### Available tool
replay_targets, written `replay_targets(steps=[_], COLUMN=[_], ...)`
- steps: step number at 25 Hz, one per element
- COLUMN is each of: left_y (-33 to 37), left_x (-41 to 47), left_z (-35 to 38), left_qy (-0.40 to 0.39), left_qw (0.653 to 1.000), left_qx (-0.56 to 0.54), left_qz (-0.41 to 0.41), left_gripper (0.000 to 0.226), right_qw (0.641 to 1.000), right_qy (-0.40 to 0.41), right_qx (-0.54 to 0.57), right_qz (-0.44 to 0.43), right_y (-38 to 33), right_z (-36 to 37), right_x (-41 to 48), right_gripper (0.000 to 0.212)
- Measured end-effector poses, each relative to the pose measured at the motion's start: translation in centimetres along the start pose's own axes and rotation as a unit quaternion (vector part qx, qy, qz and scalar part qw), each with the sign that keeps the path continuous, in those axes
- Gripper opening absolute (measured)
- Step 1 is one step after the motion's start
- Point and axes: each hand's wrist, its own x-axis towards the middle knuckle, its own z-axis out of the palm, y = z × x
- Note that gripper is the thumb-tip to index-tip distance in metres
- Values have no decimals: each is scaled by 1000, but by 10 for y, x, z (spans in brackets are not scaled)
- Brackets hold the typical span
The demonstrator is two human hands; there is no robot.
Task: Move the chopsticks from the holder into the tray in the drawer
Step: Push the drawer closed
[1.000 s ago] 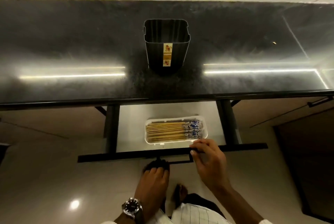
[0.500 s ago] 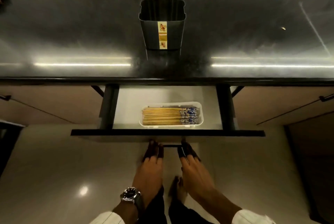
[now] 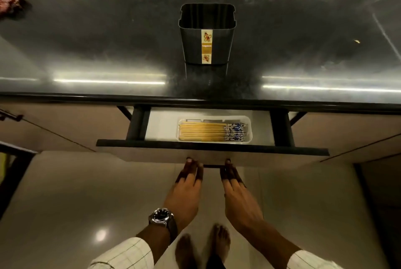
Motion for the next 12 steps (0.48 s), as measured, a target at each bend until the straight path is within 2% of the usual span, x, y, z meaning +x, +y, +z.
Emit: replay_targets(steps=[5, 12], left_y=[-10, -17], left_x=[42, 89], left_z=[-2, -21], left_qy=[17, 25], left_qw=[1000, 999], left_qx=[5, 27], left_qz=[1, 6], left_gripper=[94, 97], right_qw=[998, 998], right_qy=[60, 65], right_qx=[-2, -19], right_qz=[-6, 7], right_y=[2, 7], right_z=[-2, -14], right_x=[42, 93], right_gripper=[83, 81])
